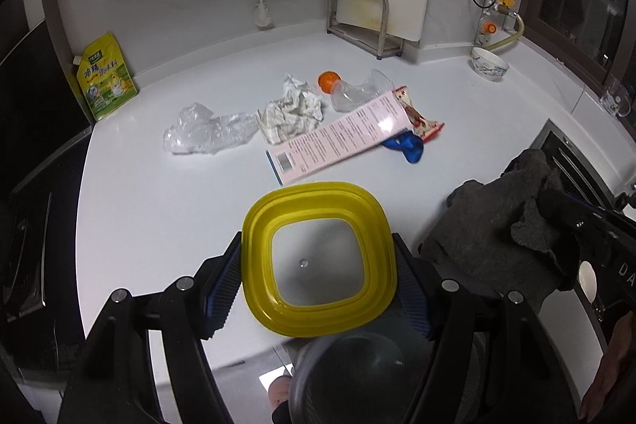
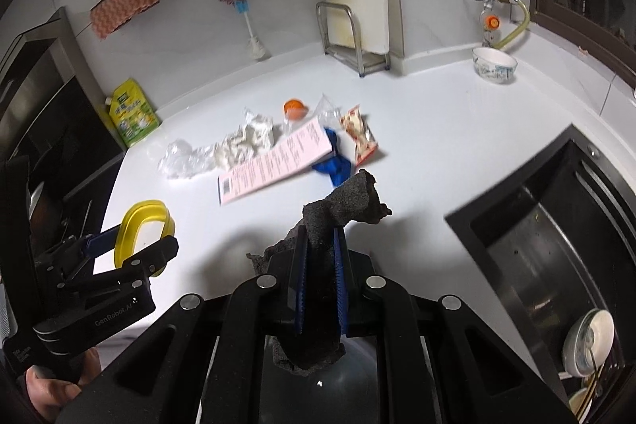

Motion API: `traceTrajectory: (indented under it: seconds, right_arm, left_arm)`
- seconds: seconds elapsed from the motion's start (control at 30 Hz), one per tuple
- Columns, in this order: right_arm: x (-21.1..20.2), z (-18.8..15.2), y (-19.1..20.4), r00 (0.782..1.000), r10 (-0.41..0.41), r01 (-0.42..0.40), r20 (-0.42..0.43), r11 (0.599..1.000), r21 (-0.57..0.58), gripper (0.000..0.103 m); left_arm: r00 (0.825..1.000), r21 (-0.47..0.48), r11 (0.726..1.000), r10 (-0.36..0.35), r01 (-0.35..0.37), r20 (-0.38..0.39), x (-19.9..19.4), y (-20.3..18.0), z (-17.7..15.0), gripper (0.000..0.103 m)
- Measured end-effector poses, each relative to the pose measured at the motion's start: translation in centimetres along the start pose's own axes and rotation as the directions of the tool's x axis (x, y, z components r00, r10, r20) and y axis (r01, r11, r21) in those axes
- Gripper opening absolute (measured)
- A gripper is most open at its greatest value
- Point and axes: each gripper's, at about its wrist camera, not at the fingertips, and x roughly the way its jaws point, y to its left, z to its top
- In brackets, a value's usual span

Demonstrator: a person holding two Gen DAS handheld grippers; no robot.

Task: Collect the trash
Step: 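Carry lid and cloth over the bin and open both tools to drop them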

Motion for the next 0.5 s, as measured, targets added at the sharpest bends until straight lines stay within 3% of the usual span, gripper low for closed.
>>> traceTrajectory:
  seconds: [0.5]
  right_arm:
    - [-1.1,-7.9,-1.7,0.986,0.115,-0.124,-0.119,0.99,-0.074,0.012]
  left_arm:
    - [0.995,-0.064,0.995,0.078,-0.081,-0.055,-3.4,-3.7,-8.7,0.068]
